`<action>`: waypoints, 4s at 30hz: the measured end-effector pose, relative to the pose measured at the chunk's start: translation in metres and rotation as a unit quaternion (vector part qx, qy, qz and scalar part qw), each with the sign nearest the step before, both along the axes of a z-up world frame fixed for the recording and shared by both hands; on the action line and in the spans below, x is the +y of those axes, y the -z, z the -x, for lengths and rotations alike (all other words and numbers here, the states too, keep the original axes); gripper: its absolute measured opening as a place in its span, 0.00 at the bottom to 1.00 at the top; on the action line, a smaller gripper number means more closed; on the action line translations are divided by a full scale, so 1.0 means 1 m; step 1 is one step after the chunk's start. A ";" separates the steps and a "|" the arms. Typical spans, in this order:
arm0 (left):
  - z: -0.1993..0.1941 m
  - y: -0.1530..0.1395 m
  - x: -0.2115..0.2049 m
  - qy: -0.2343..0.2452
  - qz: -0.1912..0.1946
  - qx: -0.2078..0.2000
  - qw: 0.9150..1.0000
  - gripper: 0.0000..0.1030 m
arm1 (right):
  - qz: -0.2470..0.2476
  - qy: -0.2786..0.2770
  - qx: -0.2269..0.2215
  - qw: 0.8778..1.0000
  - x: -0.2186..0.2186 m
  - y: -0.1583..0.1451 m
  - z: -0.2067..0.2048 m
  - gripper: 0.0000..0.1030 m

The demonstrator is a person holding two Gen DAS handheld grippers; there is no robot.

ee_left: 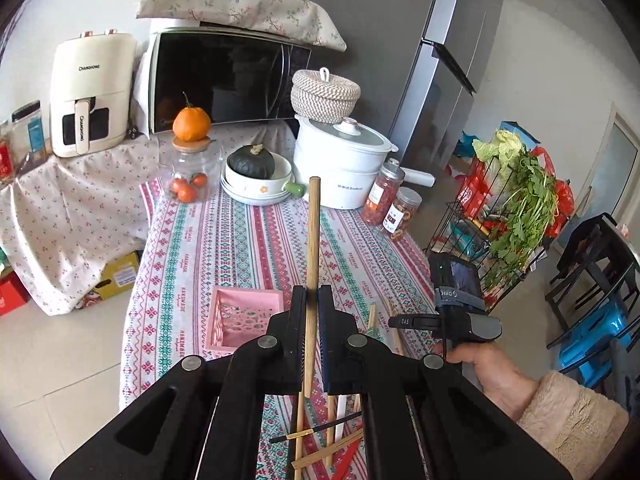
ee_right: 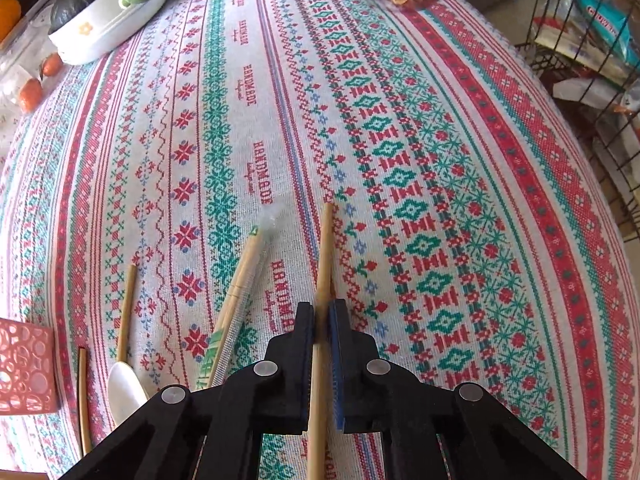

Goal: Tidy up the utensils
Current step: 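Carry the chopstick to the pink basket and open the left tool, then lower the held chopstick into the pink basket and open the right tool, then grasp the black chopstick with the left tool and lift it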

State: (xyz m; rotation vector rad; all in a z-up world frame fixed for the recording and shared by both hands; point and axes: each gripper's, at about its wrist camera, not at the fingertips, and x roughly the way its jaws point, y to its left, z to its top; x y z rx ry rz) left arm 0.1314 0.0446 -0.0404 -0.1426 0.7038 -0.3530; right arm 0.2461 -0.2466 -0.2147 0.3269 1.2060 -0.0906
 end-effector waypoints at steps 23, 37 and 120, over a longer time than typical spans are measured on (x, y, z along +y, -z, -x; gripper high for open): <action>0.013 -0.045 0.022 -0.044 0.017 -0.090 0.995 0.05 | 0.013 -0.064 -0.250 0.966 0.009 -0.150 0.080 0.05; -0.028 -0.018 0.037 -0.095 -0.019 -0.084 0.992 0.05 | -0.031 -0.103 -0.332 0.937 0.044 -0.203 0.106 0.05; 0.014 0.136 -0.087 0.151 -0.199 0.173 0.953 0.77 | -0.002 -0.097 -0.048 0.994 -0.015 -0.095 0.121 0.66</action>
